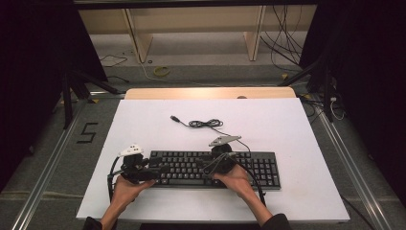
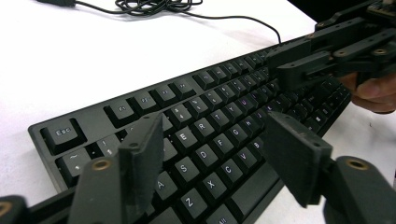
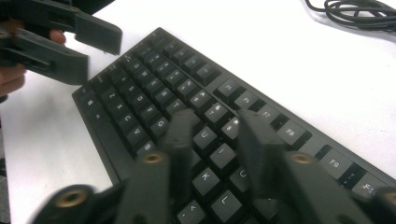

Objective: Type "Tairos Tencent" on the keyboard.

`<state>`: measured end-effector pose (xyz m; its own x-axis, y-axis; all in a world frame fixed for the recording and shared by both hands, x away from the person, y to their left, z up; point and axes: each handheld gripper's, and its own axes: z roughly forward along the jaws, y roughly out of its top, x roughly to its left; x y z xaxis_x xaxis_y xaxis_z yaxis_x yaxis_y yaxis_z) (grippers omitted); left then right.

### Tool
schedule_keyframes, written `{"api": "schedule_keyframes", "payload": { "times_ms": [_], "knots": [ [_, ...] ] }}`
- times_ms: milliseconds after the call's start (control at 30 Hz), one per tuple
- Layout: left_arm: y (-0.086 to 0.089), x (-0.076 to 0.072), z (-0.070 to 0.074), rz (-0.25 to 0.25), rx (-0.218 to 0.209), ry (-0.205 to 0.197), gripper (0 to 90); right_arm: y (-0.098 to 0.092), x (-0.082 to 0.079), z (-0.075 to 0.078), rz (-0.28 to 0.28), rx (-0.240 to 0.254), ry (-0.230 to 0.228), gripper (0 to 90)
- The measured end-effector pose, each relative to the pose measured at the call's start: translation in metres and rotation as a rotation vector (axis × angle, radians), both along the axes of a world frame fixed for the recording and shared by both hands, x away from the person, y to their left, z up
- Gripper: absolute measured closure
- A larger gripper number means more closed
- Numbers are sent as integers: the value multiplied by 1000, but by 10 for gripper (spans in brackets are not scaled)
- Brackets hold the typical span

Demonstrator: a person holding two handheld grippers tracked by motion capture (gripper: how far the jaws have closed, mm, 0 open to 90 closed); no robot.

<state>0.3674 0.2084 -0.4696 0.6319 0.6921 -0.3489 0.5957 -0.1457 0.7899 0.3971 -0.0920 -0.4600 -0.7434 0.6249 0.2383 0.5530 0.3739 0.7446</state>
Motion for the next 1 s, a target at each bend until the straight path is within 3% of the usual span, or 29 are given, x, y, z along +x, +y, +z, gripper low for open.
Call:
{"api": "schedule_keyframes", "payload": {
  "times_ms": [267,567,1000],
  "knots": [
    [-8,3,0,-43,27,-8,560,-5,-4,6,-5,8,-11,468],
    [-15,8,0,-71,55,-11,666,-14,-9,8,-19,13,-21,407],
    [-28,14,-1,-115,137,-19,886,-20,-13,10,-30,18,-29,380]
  ]
}}
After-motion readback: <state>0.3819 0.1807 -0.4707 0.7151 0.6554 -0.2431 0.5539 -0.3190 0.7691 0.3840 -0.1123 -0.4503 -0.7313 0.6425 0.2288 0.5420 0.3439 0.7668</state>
